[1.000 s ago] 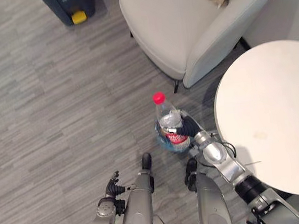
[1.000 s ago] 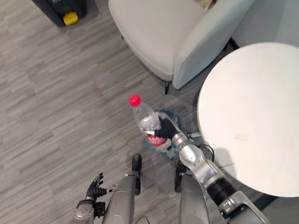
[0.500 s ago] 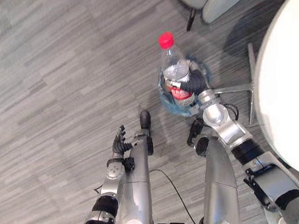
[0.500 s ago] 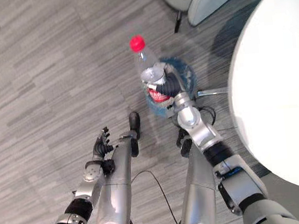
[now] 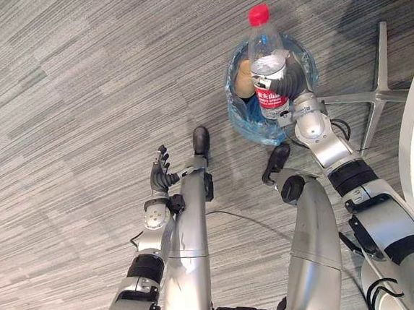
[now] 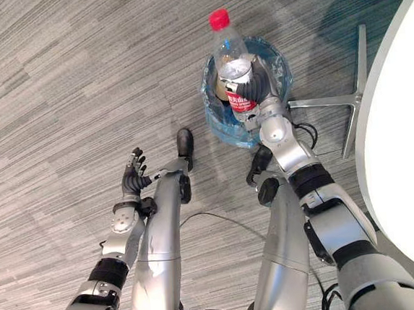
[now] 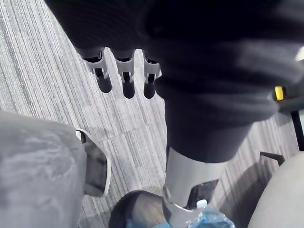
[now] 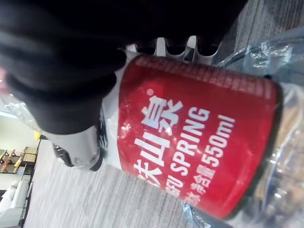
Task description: Gather rubbish on tea table into small bin, then transfer packed bag to large trash can.
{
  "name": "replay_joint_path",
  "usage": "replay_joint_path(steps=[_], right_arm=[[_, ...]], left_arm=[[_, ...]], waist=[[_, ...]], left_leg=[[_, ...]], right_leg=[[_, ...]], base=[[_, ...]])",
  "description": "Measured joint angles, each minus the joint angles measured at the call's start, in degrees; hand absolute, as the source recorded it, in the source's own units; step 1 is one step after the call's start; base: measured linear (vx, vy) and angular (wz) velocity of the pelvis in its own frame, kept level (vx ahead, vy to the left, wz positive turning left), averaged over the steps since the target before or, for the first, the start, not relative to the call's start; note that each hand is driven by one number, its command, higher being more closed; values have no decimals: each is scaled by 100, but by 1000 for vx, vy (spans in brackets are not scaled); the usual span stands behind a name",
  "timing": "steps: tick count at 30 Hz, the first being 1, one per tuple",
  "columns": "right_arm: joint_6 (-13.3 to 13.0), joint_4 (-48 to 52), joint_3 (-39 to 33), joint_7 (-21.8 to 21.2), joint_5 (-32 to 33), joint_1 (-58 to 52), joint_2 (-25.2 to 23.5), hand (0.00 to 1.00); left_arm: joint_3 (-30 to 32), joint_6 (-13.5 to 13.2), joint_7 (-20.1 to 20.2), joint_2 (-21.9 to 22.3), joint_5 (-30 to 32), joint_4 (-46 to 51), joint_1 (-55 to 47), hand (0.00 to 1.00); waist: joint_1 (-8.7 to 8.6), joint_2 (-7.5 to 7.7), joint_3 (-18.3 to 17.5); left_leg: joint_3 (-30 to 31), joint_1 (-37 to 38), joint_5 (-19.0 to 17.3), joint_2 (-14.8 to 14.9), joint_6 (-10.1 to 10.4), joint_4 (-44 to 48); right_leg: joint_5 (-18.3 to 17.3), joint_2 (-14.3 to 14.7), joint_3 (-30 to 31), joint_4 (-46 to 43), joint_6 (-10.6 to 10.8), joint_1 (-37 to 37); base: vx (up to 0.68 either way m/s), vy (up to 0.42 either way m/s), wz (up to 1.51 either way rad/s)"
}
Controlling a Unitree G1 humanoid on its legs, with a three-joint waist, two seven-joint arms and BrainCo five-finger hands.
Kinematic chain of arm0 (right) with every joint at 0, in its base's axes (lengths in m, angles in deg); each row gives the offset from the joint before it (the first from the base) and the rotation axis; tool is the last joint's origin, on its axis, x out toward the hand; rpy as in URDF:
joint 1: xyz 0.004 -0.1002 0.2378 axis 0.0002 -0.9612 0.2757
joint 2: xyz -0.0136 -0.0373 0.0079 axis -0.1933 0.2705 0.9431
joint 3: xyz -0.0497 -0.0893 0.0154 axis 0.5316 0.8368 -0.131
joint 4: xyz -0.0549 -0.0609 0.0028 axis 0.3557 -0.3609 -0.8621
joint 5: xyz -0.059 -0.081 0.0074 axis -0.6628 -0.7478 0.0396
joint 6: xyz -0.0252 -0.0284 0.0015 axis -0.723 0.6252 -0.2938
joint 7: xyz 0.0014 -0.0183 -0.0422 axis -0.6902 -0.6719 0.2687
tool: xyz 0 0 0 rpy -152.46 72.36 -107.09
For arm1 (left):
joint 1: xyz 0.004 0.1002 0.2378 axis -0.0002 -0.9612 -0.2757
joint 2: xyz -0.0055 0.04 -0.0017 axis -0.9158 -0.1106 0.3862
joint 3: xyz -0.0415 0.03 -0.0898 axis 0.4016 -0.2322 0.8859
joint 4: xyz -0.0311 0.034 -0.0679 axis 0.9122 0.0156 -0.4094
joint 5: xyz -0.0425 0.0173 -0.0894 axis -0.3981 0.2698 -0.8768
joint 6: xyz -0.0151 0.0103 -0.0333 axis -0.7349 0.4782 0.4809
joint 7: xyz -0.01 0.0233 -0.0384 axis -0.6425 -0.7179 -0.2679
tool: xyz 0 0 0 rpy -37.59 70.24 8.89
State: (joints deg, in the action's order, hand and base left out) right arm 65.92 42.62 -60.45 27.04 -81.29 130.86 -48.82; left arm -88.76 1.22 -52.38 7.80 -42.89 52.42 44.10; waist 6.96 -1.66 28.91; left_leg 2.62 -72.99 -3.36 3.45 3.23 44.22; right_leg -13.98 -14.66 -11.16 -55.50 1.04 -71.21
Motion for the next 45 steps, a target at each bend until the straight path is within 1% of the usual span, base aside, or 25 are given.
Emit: replay_joint_path(steps=[3, 11, 14, 15, 18, 20, 22, 25, 28, 31, 33, 35, 37, 38, 39, 43, 45], right_arm=[[7, -102, -1, 11, -2, 49, 12, 0], [22, -50, 8, 24, -102, -21, -57, 0], [24, 87, 14, 90, -352, -123, -93, 0], [26, 278, 18, 107, -465, -250, -92, 0], [21, 728, 119, 110, -794, -509, -165, 0], [21, 943, 127, 110, -964, -703, -211, 0], [23, 1198, 162, 109, -1204, -944, -306, 0], [20, 1377, 316, 104, -1471, -1170, -328, 0], [19, 1484, 569, 82, -1999, -1414, -381, 0], [18, 1533, 648, 69, -2364, -1528, -433, 0], [31, 1475, 757, -14, -2806, -1583, -427, 0], [53, 1260, 804, -45, -3036, -1580, -457, 0], [74, 964, 873, -48, -3212, -1572, -496, 0], [86, 867, 921, -49, -3227, -1556, -506, 0], [156, 690, 972, -49, -3299, -1525, -539, 0], [337, -123, 974, -55, -3428, -1339, -671, 0], [413, -359, 954, -51, -3426, -1250, -713, 0]], left_arm=[[3, -16, -4, -5, -71, 65, 1, 0], [24, -6, -17, -12, -65, 72, 0, 0], [41, 11, -31, -22, -64, 71, -1, 0], [49, 43, -38, -27, -63, 64, -8, 0], [68, 70, -48, -126, -59, 52, -40, 0], [99, 120, -69, -133, -56, 44, -40, 0], [176, 143, -123, -145, -50, 30, -53, 0], [201, 181, -123, -135, -32, -13, -76, 0], [215, 181, -121, -117, 69, -10, -134, 0], [230, 181, -121, -151, 99, -19, -152, 0], [225, 179, -120, -152, 160, -20, -151, 0], [216, 179, -121, -152, 161, -29, -151, 0], [192, 167, -120, -132, 162, -69, -146, 0], [192, 164, -121, -136, 162, -72, -145, 0], [191, 163, -123, -148, 162, -77, -135, 0], [154, 107, -132, -150, 161, -128, -105, 0], [156, 106, -138, -146, 160, -179, -77, 0]], waist=[[-3, 0, 0], [-11, 10, -5], [-38, 15, -5], [-51, 21, -6], [-158, 83, -3], [-168, 119, 12], [-171, 216, 0], [-191, 258, -1], [-227, 302, -8], [-270, 360, -3], [-300, 368, -2], [-289, 372, -3], [-291, 399, -20], [-292, 419, -33], [-290, 443, -47], [-271, 446, -48], [-261, 445, -48]], left_leg=[[50, -78, 33, 0, 50, -1], [73, -71, 64, 38, 94, -2], [81, -20, 73, 50, 107, -12], [82, 7, 75, 55, 110, -20], [74, 67, 79, 74, 115, -38], [55, 140, 78, 111, 117, -44], [38, 248, 90, 156, 133, -123], [48, 391, 103, 174, 152, -208], [37, 600, 112, 213, 163, -348], [33, 690, 139, 238, 203, -440], [23, 750, 154, 243, 223, -515], [-10, 839, 153, 256, 223, -581], [-45, 909, 149, 256, 218, -619], [-50, 910, 146, 256, 214, -625], [-53, 899, 141, 255, 207, -627], [-60, 851, 119, 244, 169, -619], [-32, 830, 133, 242, 188, -619]], right_leg=[[-20, -5, -46, -40, -16, -73], [-12, 42, -59, -51, -29, -70], [-10, 55, -63, -53, -32, -31], [-10, 59, -64, -51, -32, -9], [-6, 81, -55, -34, -38, 38], [6, 115, -47, -2, -55, 108], [26, 165, -42, 71, -84, 191], [26, 186, -70, 134, -84, 335], [33, 239, -87, 265, -90, 536], [38, 260, -115, 342, -95, 613], [53, 262, -128, 398, -121, 669], [98, 267, -134, 470, -192, 741], [103, 263, -127, 520, -198, 816], [104, 263, -127, 533, -199, 819], [104, 260, -132, 545, -199, 821], [103, 243, -155, 567, -198, 823], [101, 248, -184, 552, -196, 817]], base=[[-15, -6, 4], [-15, 2, -1], [-21, 3, -1], [0, 0, 0], [-19, 4, -3], [-20, 3, -10], [-16, -2, -9], [0, 0, 0], [0, -9, -2], [0, 0, 0], [0, 0, 0], [11, -3, -2], [0, 0, 0], [0, 0, 0], [14, 4, 3], [7, 3, 4], [3, -10, 4]])
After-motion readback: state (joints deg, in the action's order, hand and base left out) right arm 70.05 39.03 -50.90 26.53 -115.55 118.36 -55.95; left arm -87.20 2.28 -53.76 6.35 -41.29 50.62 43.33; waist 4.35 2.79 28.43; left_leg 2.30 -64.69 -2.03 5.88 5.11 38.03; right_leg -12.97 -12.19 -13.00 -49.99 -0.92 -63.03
